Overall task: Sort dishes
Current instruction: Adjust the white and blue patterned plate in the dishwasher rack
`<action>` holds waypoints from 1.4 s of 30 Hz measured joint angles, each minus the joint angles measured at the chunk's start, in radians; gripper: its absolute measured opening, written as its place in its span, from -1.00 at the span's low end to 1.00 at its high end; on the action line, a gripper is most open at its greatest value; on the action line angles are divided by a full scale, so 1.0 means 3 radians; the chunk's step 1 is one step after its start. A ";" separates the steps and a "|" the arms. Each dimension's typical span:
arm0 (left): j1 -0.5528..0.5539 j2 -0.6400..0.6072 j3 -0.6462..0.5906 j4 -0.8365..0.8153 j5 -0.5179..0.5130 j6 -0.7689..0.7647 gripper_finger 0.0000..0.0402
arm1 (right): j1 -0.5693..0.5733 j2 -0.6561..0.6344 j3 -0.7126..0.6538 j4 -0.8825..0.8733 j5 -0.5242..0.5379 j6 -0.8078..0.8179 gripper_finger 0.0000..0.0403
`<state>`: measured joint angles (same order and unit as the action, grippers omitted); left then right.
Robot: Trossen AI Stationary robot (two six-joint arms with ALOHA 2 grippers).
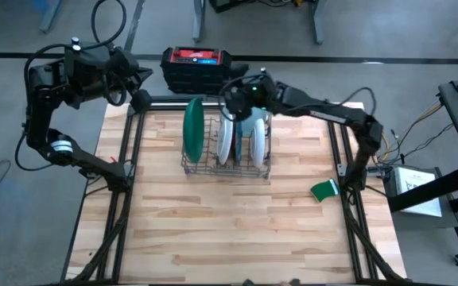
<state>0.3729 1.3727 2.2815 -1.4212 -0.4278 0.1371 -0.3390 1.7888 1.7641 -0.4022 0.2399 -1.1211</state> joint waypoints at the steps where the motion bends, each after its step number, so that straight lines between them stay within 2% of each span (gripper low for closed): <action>1: 0.0000 0.0000 -0.0014 0.0001 0.0000 0.0000 -0.99 | 0.0004 -0.0094 0.0000 -0.0180 -0.0153 0.0160 -0.21; 5: 0.0000 0.0000 -0.0092 0.0036 0.0002 0.0027 -0.99 | 0.0085 -0.0308 0.0000 -0.0825 -0.0848 0.0776 -0.45; 8: 0.0000 0.0000 -0.0138 0.0142 0.0004 0.0149 -0.99 | 0.0319 -0.0295 -0.0044 -0.1127 -0.0870 0.0975 -0.74; 11: 0.0000 0.0000 -0.0161 0.0301 0.0005 0.0238 -0.99 | 0.0596 -0.0217 -0.0056 -0.1335 -0.0677 0.1043 -0.96; 15: 0.0000 0.0000 -0.0198 0.0362 0.0004 0.0326 -0.99 | 0.0914 -0.0182 -0.0055 -0.1306 -0.0085 0.1350 -0.98; 21: 0.0000 0.0001 -0.0331 0.0286 0.0005 0.0359 -0.99 | 0.1201 -0.0084 -0.0066 -0.1222 0.0099 0.2162 -1.00; 22: 0.0000 0.0000 -0.0354 0.0283 0.0006 0.0360 -0.99 | 0.1243 -0.0067 -0.0066 -0.1159 0.0192 0.2340 -1.00; 25: 0.0000 0.0000 -0.0418 0.0284 0.0005 0.0362 -0.99 | 0.1383 0.0062 -0.0067 -0.1063 0.0857 0.3069 -1.00; 27: 0.0000 0.0001 -0.0449 0.0301 0.0007 0.0383 -0.99 | 0.1455 0.0149 -0.0069 -0.1057 0.1037 0.3654 -1.00; 33: 0.0000 0.0000 -0.0530 0.0508 0.0007 0.0381 -0.99 | 0.1621 0.0355 -0.0070 -0.1022 0.1031 0.5193 -1.00; 42: 0.0000 0.0003 -0.0615 0.0656 0.0007 0.0276 -0.99 | 0.1654 0.0528 -0.0075 -0.1192 0.0989 0.6436 -1.00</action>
<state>0.3729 1.3735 2.0969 -1.2243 -0.4258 0.2201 0.1573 1.9472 1.7416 -0.7599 0.5365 0.8098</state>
